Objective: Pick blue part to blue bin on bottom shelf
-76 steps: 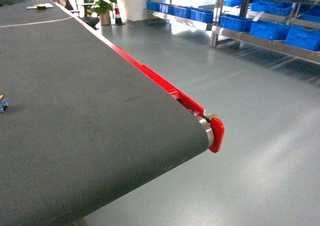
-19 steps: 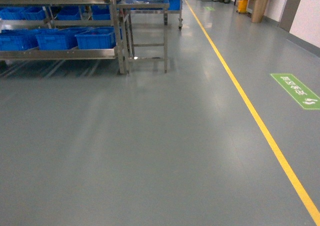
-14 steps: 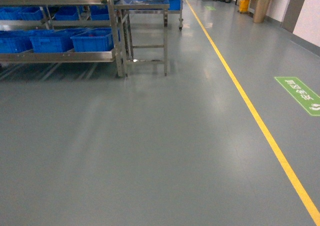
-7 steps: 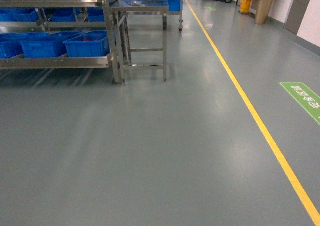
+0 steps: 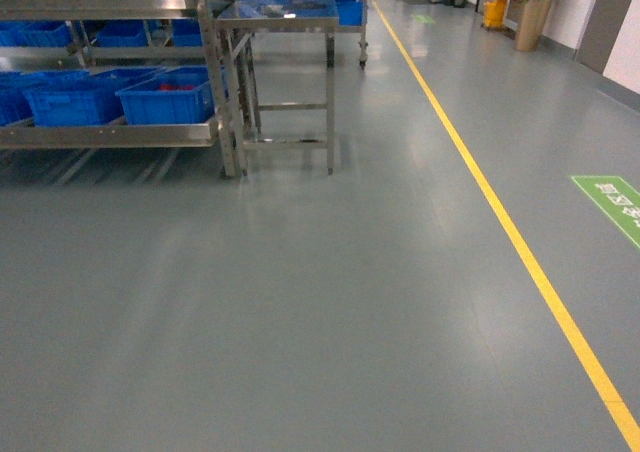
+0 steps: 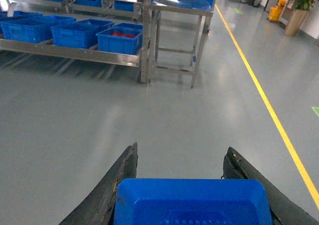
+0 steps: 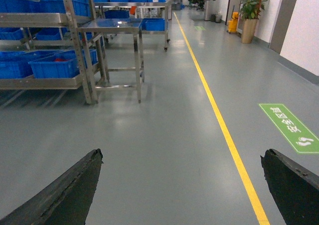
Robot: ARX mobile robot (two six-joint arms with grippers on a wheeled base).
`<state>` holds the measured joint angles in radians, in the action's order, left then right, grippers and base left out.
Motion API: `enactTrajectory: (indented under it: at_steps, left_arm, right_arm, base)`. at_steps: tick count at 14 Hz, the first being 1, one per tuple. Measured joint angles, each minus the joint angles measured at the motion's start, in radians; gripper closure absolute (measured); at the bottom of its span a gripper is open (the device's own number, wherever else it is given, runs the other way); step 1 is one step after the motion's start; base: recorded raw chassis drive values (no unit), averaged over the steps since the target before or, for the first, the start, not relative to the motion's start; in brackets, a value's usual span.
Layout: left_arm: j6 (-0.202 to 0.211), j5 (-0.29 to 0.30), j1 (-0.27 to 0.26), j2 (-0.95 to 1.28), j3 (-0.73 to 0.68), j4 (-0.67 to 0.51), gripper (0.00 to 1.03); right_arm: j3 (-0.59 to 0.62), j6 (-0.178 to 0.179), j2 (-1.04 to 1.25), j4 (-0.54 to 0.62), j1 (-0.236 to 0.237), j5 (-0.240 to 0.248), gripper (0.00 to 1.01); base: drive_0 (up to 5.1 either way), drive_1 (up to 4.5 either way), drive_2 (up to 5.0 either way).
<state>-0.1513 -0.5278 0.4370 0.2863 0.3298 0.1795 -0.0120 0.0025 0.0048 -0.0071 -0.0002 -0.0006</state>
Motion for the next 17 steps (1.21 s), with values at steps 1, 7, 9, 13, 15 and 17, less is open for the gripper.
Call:
enactTrajectory:
  at_steps: [1, 7, 9, 13, 15, 17]
  left_arm:
    - [0.0, 0.0, 0.0, 0.004, 0.0, 0.004, 0.6]
    - [0.0, 0.0, 0.0, 0.0, 0.0, 0.0, 0.6]
    - [0.0, 0.0, 0.0, 0.002, 0.0, 0.004, 0.6]
    - [0.0, 0.0, 0.001, 0.002, -0.001, 0.0, 0.6]
    - [0.0, 0.0, 0.001, 0.001, -0.001, 0.001, 0.6]
    - [0.0, 0.0, 0.001, 0.001, -0.001, 0.002, 0.6]
  right_arm:
    - [0.0, 0.0, 0.0, 0.005, 0.0, 0.0, 0.03]
    - [0.0, 0.0, 0.0, 0.002, 0.0, 0.0, 0.03]
    - [0.0, 0.0, 0.0, 0.008, 0.0, 0.0, 0.03]
    - [0.0, 0.0, 0.0, 0.003, 0.0, 0.0, 0.03]
    - [0.0, 0.0, 0.0, 0.003, 0.0, 0.0, 0.03]
    - [0.0, 0.0, 0.0, 0.004, 0.0, 0.0, 0.03]
  base:
    - [-0.1, 4.1, -4.2]
    - [0.0, 4.14, -4.2]
    - [0.1, 4.28, -4.1]
    - [0.0, 4.13, -4.2]
    - [-0.1, 4.04, -4.3]
    - [0.0, 4.12, -4.2]
